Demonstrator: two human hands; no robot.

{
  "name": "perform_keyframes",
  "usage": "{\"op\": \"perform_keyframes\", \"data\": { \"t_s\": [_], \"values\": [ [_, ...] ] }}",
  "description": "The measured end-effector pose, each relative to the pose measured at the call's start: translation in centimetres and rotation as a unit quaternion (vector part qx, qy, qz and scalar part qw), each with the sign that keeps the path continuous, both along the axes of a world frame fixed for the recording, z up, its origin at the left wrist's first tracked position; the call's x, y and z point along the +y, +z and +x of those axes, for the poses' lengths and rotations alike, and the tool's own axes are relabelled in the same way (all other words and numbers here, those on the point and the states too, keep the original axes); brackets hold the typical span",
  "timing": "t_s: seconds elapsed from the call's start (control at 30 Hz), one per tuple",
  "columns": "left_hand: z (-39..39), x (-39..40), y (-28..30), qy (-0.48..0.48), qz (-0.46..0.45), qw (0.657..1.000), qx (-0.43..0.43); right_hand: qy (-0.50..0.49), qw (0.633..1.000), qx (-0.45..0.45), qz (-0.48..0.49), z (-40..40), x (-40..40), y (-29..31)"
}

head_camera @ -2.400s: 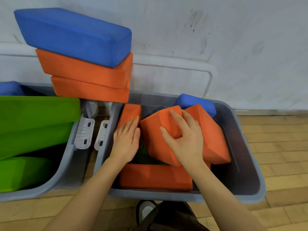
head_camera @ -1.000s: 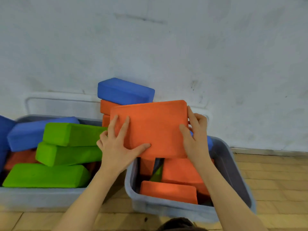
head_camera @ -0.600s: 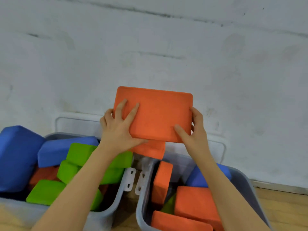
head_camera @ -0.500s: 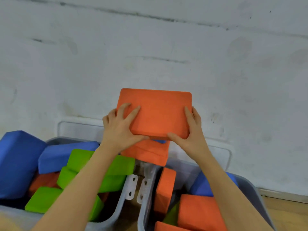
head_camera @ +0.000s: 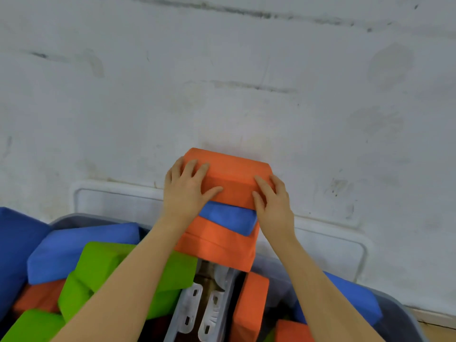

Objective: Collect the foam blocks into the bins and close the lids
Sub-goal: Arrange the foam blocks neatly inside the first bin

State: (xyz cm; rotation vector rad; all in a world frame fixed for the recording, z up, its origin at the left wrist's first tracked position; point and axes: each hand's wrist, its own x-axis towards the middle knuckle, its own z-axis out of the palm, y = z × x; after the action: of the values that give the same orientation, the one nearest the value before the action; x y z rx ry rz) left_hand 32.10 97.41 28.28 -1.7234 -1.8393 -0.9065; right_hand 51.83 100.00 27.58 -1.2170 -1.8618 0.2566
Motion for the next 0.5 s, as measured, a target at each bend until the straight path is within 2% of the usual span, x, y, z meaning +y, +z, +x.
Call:
{"op": "perform_keyframes", "data": {
  "t_s": [0.07,0.2,0.33,0.5],
  "values": [
    [0.9,0.1,-0.7,0.028,-0.002,1.0,0.001,-0.02,0.999,-0.044,-0.015,0.2,0.2,-0.3],
    [2.2,-1.4,-0.6,0.01,0.017,0.999,-0.029,0.01,0.999,-0.04,0.007,1.4,-1.3,-0.5],
    [4.8,-5.4,-1.4,-0.043,0.081,0.994,-0.052,0.003,0.997,0.01,0.08,3.8,-5.2,-0.9],
    [9.9,-9.8,-5.7,-0.134,0.096,0.985,-0.042,-0.01,0.999,0.014,0.05,7.9,-9.6,-5.0]
  ]
}}
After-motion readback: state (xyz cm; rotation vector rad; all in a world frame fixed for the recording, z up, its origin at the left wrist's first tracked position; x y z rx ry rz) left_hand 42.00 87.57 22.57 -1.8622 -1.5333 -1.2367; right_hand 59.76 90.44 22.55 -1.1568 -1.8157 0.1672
